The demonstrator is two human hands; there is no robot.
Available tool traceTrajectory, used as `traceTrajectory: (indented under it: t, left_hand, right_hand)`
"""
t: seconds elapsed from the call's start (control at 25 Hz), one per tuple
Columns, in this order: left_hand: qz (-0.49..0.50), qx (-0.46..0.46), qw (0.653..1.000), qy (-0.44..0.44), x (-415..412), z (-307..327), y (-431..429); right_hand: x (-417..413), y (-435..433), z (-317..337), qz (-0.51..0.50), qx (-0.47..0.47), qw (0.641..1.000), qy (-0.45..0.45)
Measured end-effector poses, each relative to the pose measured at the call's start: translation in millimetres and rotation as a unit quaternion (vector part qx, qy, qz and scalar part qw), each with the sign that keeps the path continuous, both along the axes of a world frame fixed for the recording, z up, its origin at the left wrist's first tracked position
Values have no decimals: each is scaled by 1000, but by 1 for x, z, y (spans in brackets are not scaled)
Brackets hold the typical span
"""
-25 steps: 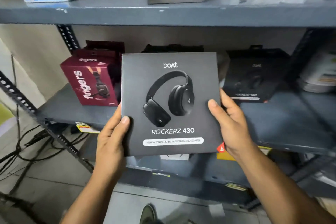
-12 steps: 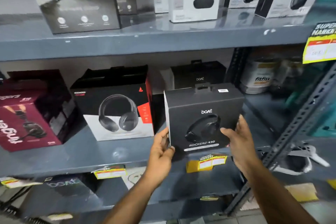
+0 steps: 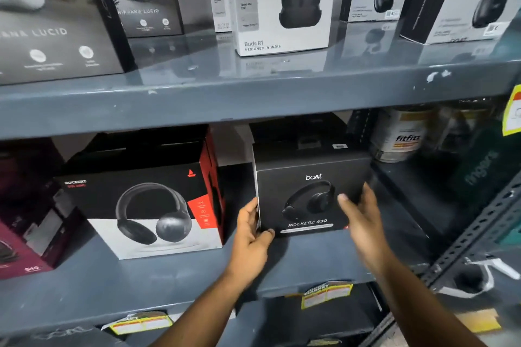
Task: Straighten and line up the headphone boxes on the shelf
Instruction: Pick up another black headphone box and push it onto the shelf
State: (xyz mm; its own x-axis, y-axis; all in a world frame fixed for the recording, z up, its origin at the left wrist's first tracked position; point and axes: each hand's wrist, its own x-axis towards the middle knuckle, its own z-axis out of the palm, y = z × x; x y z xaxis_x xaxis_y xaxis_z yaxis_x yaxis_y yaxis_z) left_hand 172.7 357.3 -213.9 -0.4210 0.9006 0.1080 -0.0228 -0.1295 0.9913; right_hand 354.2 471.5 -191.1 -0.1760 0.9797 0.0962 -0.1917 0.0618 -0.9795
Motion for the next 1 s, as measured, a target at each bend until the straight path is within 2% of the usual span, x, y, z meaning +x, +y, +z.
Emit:
traceTrajectory:
  t: [0.12, 0.2, 0.32, 0.4, 0.56, 0.6, 1.0]
  left_hand:
    - [-9, -33, 999, -25, -3, -6, 4]
    - [-18, -56, 998, -27, -8, -7, 11]
    - [-22, -68, 997, 30, -17, -3, 28]
    - [-4, -65, 998, 25, -17, 2, 40]
    - [46, -61, 997, -5, -14, 1, 55]
    - [51, -62, 997, -8, -13, -1, 57]
    - [28, -55, 998, 14, -3, -8, 62]
  right_hand:
    - [2, 15, 7, -56, -47, 996, 58]
    - [-1, 35, 20, -2, -103, 990, 97]
    - [-8, 53, 28, 77, -150, 979, 113]
    - [-13, 54, 25, 79, -162, 977, 115]
    - [-16, 57, 12, -86, -137, 986, 35]
    - [-17, 55, 14, -100, -136, 985, 34]
    - [-8, 64, 12, -122, -135, 981, 72]
